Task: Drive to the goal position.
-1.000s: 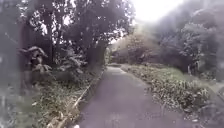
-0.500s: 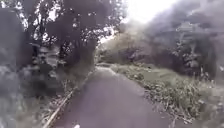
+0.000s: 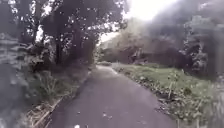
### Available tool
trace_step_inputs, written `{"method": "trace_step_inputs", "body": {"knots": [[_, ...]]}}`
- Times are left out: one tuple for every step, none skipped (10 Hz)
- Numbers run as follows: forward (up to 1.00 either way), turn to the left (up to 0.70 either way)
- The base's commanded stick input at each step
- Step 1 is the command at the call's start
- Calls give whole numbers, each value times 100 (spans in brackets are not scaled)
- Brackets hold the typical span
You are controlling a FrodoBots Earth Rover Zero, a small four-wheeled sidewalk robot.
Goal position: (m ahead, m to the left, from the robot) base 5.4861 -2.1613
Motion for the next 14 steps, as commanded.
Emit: {"method": "trace_step_inputs", "body": {"knots": [[100, 40], [100, 28], [100, 4], [100, 2], [100, 1], [100, 2], [100, 3], [100, 3], [100, 2], [100, 2], [100, 3], [100, 1], [100, 1], [100, 2]]}}
